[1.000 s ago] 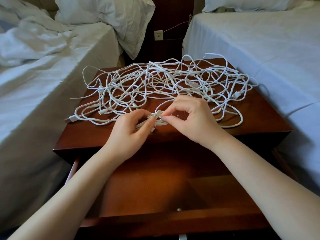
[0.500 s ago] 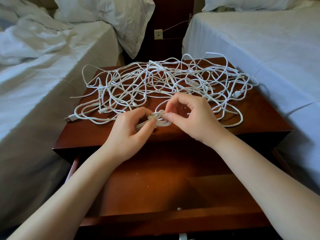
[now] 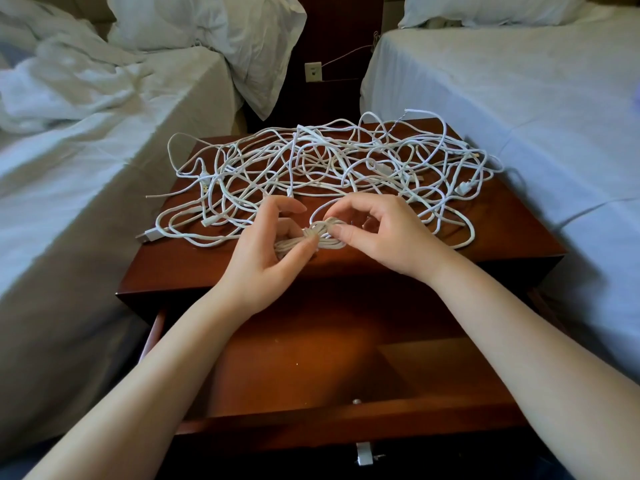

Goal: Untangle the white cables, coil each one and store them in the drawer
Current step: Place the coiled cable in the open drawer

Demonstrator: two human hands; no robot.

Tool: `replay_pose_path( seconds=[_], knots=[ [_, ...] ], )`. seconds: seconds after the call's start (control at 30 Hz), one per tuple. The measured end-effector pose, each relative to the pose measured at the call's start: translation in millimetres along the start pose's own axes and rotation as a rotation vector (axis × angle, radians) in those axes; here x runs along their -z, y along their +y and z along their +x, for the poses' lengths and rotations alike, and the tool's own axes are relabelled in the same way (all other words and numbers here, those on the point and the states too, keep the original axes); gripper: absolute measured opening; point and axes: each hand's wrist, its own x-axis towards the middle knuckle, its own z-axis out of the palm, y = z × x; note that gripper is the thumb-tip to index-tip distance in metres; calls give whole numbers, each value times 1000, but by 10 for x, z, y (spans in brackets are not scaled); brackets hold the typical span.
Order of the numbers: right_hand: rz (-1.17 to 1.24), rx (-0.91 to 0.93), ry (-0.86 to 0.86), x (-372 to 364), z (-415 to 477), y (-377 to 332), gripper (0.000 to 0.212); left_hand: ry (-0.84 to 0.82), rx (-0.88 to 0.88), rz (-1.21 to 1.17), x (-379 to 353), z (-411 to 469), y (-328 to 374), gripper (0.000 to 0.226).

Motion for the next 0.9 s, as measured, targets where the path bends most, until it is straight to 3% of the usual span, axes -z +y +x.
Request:
replay_pose_path(
  seconds=[0.3,0.47,0.67,0.9],
  knots=[
    [-82,-64,6,218,-373,-18,6,-189,76,-42,-131,-97,103,15],
    [-111,-118,-78,328,-565,69,6,-332,237,-112,-311,-204,175,23],
    [-145,-189,-202,506,-795,189,12,-550,446,-144,-634,-150,266,15],
    [-161,-287,-300,671,-953,360,15,-659,601,-140,-1088,-89,310,17]
  ],
)
